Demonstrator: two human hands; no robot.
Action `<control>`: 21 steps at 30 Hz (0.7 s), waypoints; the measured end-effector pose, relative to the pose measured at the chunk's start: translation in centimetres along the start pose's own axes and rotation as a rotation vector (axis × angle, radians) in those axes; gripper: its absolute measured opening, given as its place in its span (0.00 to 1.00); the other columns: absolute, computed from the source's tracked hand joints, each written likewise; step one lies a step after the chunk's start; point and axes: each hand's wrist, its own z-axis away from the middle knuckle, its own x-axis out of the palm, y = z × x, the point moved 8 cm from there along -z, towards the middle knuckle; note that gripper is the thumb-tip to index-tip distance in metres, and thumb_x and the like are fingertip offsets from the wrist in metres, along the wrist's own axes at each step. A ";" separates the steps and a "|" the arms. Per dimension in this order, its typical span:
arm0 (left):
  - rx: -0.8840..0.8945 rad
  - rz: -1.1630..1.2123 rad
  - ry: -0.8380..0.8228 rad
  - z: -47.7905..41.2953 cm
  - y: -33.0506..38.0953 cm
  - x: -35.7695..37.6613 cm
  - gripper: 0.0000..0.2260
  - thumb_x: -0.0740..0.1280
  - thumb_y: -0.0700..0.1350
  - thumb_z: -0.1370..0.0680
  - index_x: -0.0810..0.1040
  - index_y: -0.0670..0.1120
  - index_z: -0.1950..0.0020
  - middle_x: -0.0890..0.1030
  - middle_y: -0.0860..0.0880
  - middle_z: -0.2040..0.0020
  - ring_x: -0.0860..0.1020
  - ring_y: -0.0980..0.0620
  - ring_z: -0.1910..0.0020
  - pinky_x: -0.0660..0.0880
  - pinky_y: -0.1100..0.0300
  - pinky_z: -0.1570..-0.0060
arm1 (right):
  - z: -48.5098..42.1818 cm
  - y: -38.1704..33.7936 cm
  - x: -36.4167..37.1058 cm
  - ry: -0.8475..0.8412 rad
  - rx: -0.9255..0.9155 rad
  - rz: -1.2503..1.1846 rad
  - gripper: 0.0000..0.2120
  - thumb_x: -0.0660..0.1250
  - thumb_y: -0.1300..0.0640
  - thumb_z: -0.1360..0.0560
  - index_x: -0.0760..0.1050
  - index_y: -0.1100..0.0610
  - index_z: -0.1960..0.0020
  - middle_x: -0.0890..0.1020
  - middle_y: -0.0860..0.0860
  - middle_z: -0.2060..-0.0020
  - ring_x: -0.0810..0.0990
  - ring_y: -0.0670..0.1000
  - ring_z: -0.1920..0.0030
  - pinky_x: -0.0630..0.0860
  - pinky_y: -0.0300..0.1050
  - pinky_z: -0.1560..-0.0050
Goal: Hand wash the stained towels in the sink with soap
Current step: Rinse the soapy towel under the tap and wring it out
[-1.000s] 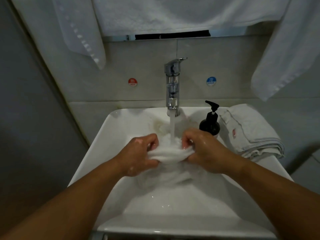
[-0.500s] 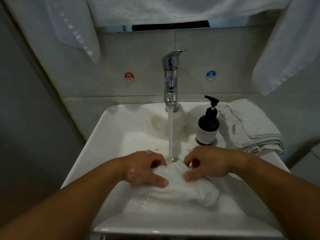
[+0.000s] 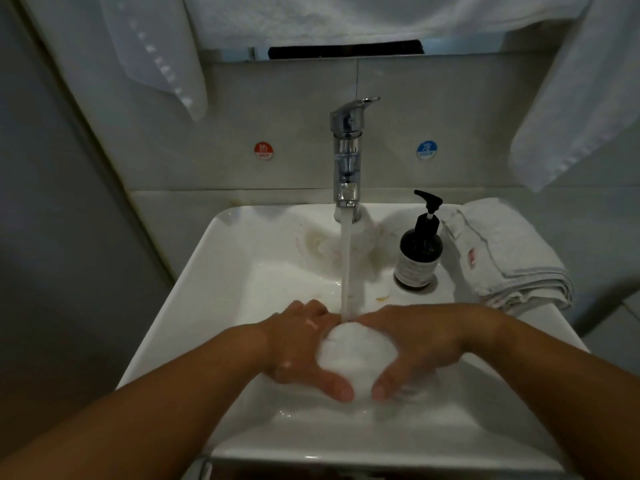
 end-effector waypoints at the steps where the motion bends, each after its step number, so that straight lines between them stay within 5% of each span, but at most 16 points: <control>1: -0.004 -0.014 0.016 -0.2 0.4 0.0 0.45 0.71 0.76 0.37 0.62 0.62 0.25 0.69 0.54 0.34 0.68 0.51 0.36 0.69 0.52 0.32 | -0.6 0.3 0.6 0.015 0.031 0.069 0.48 0.78 0.29 0.42 0.63 0.36 0.27 0.74 0.40 0.37 0.75 0.47 0.38 0.74 0.47 0.34; 4: 0.020 0.157 0.083 -0.5 0.4 -0.6 0.36 0.76 0.68 0.33 0.72 0.56 0.29 0.78 0.55 0.38 0.76 0.53 0.40 0.74 0.55 0.37 | -2.1 0.6 1.1 0.155 0.047 0.165 0.48 0.80 0.34 0.41 0.61 0.40 0.27 0.74 0.46 0.39 0.75 0.50 0.41 0.75 0.48 0.38; 9: -0.050 0.304 0.176 -0.3 -1.9 -2.5 0.21 0.73 0.67 0.29 0.79 0.56 0.44 0.82 0.56 0.49 0.80 0.53 0.50 0.77 0.54 0.45 | -2.1 1.5 -1.1 0.261 0.007 -0.186 0.28 0.81 0.37 0.37 0.73 0.43 0.43 0.81 0.42 0.51 0.80 0.45 0.50 0.77 0.41 0.51; 13: -0.113 0.317 0.198 -0.1 -3.0 -3.2 0.18 0.68 0.63 0.22 0.74 0.58 0.35 0.80 0.54 0.39 0.78 0.51 0.44 0.73 0.58 0.45 | -1.6 1.4 -2.4 0.376 0.029 -0.124 0.16 0.74 0.36 0.29 0.81 0.44 0.47 0.84 0.42 0.54 0.82 0.44 0.53 0.78 0.44 0.50; 15: -0.100 0.266 0.211 0.3 -3.0 -3.4 0.22 0.63 0.59 0.18 0.68 0.57 0.25 0.75 0.51 0.29 0.75 0.50 0.35 0.70 0.60 0.39 | -1.2 1.1 -2.6 0.413 0.041 0.004 0.25 0.70 0.39 0.24 0.73 0.46 0.29 0.81 0.46 0.38 0.78 0.49 0.39 0.73 0.44 0.40; 17: -0.138 0.249 0.154 0.3 -2.8 -2.1 0.32 0.60 0.66 0.20 0.57 0.56 0.19 0.65 0.49 0.21 0.67 0.47 0.26 0.64 0.55 0.28 | -1.4 1.1 -1.2 0.327 0.050 0.016 0.47 0.70 0.32 0.28 0.53 0.47 0.18 0.68 0.48 0.25 0.69 0.52 0.27 0.67 0.47 0.28; 19: -0.156 0.148 0.130 -0.2 -2.1 -0.6 0.42 0.57 0.75 0.25 0.48 0.57 0.17 0.62 0.48 0.21 0.64 0.45 0.24 0.62 0.49 0.26 | -2.2 1.2 0.5 0.273 0.076 0.052 0.63 0.71 0.23 0.40 0.40 0.44 0.18 0.62 0.48 0.23 0.66 0.53 0.26 0.67 0.52 0.27; 21: -0.139 0.092 0.159 -1.0 -1.5 0.3 0.43 0.55 0.77 0.27 0.46 0.58 0.19 0.66 0.46 0.25 0.68 0.43 0.28 0.67 0.47 0.29 | -3.1 1.4 1.3 0.304 0.103 0.141 0.68 0.73 0.23 0.43 0.35 0.41 0.20 0.63 0.50 0.26 0.68 0.55 0.31 0.71 0.52 0.31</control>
